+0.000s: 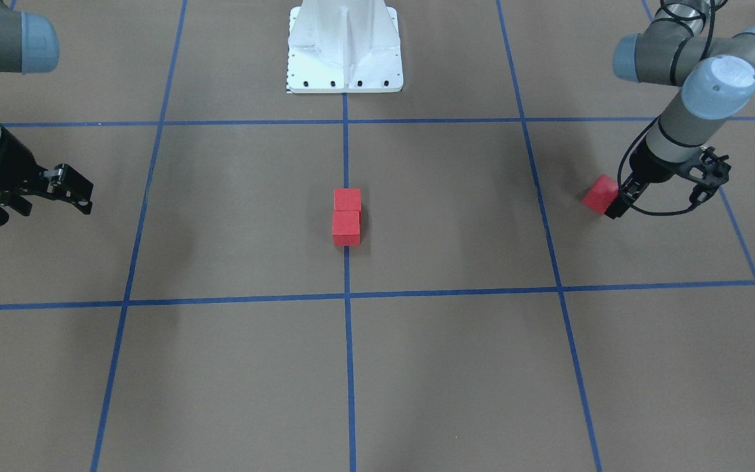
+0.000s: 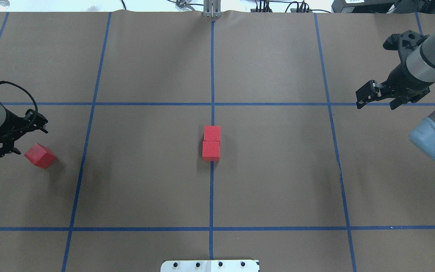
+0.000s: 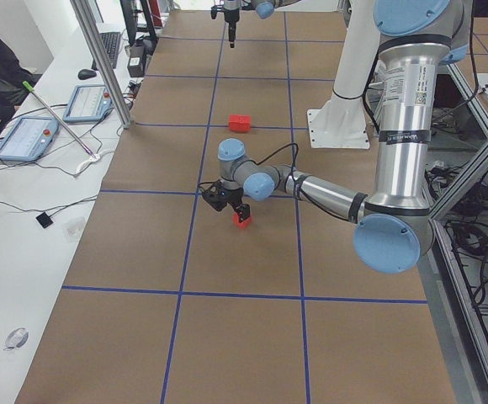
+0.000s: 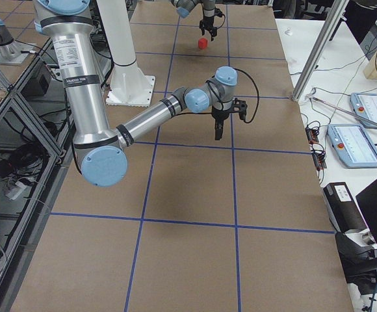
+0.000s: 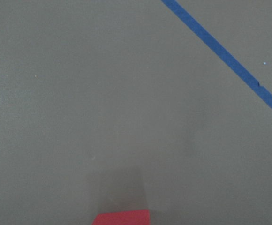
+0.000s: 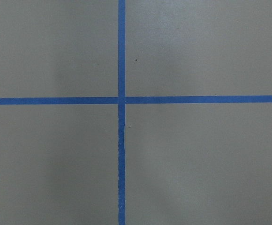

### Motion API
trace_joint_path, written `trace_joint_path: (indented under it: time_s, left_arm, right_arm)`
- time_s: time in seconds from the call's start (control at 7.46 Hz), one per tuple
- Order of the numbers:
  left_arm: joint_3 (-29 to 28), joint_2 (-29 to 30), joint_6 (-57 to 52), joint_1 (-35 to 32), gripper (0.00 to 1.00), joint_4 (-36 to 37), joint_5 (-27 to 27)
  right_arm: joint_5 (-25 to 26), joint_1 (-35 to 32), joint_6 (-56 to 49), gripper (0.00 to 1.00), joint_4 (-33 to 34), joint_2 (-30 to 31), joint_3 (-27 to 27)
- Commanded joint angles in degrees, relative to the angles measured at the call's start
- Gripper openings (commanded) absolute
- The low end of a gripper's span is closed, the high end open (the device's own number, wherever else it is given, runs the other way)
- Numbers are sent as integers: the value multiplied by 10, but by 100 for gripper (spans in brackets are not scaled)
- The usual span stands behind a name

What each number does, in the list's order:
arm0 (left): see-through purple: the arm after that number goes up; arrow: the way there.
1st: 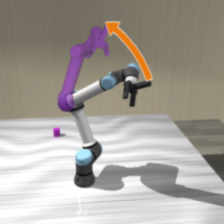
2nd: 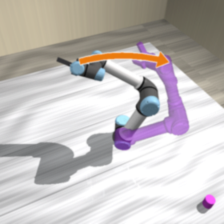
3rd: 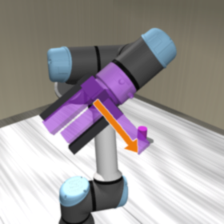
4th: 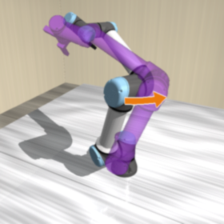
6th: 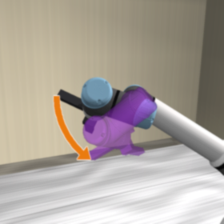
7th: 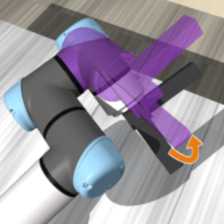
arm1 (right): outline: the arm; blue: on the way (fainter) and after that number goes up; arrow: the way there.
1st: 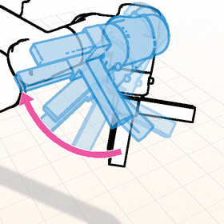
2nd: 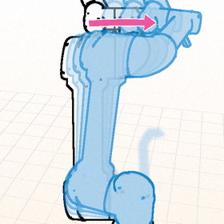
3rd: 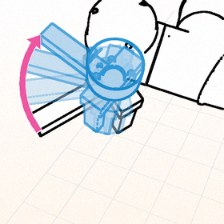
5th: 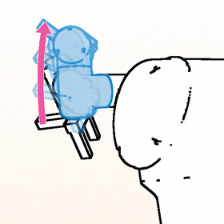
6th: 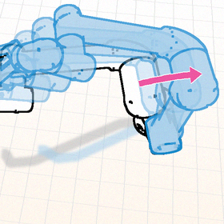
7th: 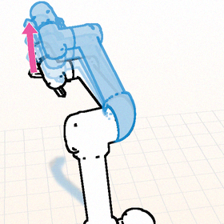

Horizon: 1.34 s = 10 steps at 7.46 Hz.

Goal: Form red blocks into L shape at center
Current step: 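Grasp the last red cube with the left gripper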

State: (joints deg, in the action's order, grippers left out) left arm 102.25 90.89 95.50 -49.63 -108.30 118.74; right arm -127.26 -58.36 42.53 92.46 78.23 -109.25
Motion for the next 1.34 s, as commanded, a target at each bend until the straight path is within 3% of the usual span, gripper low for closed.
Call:
trace_joint_path:
  time_s: [0.0,0.8,0.94,1.21]
  left_arm:
    - [0,-4,1,8,99,1,-1]
    - [-11,-13,13,31,97,-2,-2]
    - [-12,-12,26,38,88,-2,-2]
    - [-13,-6,32,39,0,-2,-2]
  right_arm:
    - [0,0,0,100,0,-1,-4]
    - [4,0,0,100,1,-1,-8]
    - [5,0,0,100,1,-1,-13]
    - [5,-1,0,100,1,0,-17]
